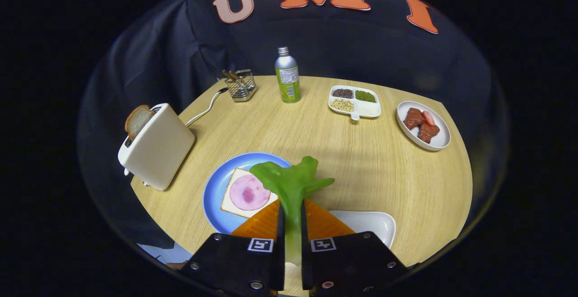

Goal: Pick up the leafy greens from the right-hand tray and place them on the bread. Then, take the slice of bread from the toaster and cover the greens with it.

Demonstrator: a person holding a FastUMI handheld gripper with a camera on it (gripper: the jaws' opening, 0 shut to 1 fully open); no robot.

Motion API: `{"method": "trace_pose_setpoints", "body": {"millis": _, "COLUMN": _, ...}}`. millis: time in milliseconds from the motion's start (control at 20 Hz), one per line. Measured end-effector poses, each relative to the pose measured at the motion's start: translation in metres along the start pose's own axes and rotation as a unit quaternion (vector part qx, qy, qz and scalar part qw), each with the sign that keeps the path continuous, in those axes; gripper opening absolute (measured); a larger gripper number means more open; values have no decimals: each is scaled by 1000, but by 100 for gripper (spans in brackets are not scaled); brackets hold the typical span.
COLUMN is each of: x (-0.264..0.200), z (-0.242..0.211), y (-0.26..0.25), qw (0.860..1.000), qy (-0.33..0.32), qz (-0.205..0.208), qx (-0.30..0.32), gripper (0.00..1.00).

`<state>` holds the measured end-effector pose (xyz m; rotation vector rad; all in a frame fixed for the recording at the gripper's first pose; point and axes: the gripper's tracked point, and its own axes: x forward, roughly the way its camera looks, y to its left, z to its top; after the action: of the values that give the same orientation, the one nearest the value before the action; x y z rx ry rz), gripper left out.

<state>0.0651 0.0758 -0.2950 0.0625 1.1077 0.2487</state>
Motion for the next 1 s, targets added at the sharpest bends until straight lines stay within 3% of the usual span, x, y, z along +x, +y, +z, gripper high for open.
{"method": "trace_pose_setpoints", "body": {"millis": 750, "x": 58, "z": 4, "y": 55, "qw": 999, "qy": 15, "qz": 47, "qx": 3, "gripper": 18}}
{"method": "trace_pose_setpoints", "body": {"millis": 1000, "x": 69, "z": -3, "y": 66, "qw": 998, "qy": 26, "qz": 57, "qx": -10, "gripper": 30}}
